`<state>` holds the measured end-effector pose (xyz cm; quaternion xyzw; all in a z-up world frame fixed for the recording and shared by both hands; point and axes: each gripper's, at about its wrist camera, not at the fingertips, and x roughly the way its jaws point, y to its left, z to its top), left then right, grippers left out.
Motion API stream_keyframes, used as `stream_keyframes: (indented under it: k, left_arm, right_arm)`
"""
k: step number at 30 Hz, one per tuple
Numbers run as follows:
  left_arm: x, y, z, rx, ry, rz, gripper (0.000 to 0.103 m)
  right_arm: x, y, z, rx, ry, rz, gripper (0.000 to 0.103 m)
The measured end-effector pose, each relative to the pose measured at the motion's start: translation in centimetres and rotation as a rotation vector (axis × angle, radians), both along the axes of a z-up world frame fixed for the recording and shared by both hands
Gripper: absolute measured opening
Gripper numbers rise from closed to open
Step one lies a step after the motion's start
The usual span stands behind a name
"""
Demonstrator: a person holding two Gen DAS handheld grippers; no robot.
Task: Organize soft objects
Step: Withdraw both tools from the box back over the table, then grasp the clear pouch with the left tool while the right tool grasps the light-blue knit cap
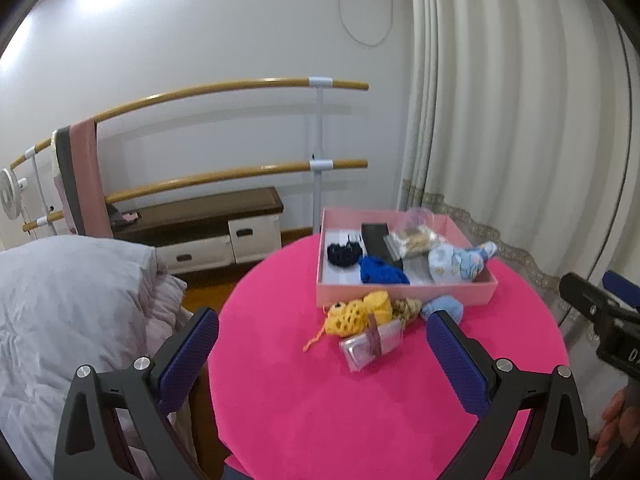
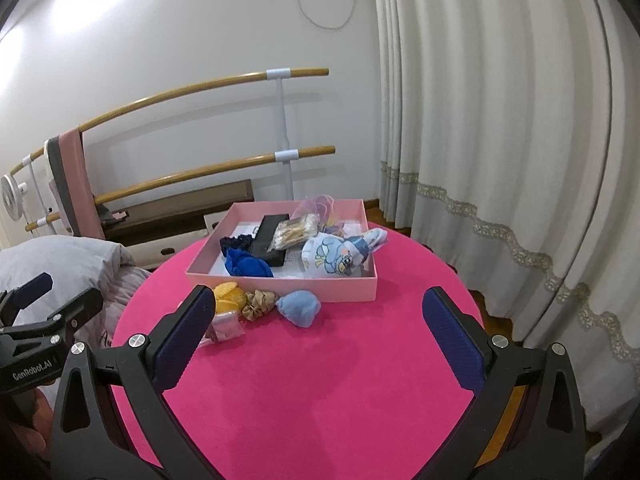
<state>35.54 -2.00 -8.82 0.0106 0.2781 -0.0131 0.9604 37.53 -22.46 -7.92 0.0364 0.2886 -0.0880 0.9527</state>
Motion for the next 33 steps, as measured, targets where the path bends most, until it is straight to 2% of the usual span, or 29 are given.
stream_keyframes:
  k: [14, 23, 28, 29, 31, 32, 33]
  left_arm:
    - [6.0, -1.6, -5.5, 0.002, 0.165, -0.023, 0.103]
    - [12.9, -2.2, -10.8, 0.012, 0.269, -0.034, 0.103]
    - [16.5, -2.3, -13.4, 0.009, 0.305, -0.052, 0.103]
    - [17.3, -2.3, -14.0, -0.001, 0.320, -0.061, 0.100]
    - [18.3, -2.1, -14.8, -0.031, 0.344, -0.081, 0.086]
    - [18.8, -2.0, -15.2, -0.055, 0.364, -0.101, 0.076]
    - [19.0, -2.0, -15.4, -0.074, 0.375, -0.120, 0.070]
  right_arm:
    - [3.3, -2.5, -5.3, 0.038, 0.139, -0.012, 0.103]
    - [6.7, -4.2, -10.2, 0.087, 0.252, 0.004, 0.103]
    - [8.4, -4.2, -11.8, 0.097, 0.286, 0.017, 0.103]
    - [8.7, -4.3, -12.1, 0.096, 0.292, 0.020, 0.103]
    - [9.4, -4.3, -12.6, 0.095, 0.304, 0.021, 0.103]
    - [9.7, -4.3, -12.8, 0.095, 0.308, 0.022, 0.103]
    - [10.1, -4.3, -13.1, 0.095, 0.313, 0.024, 0.103]
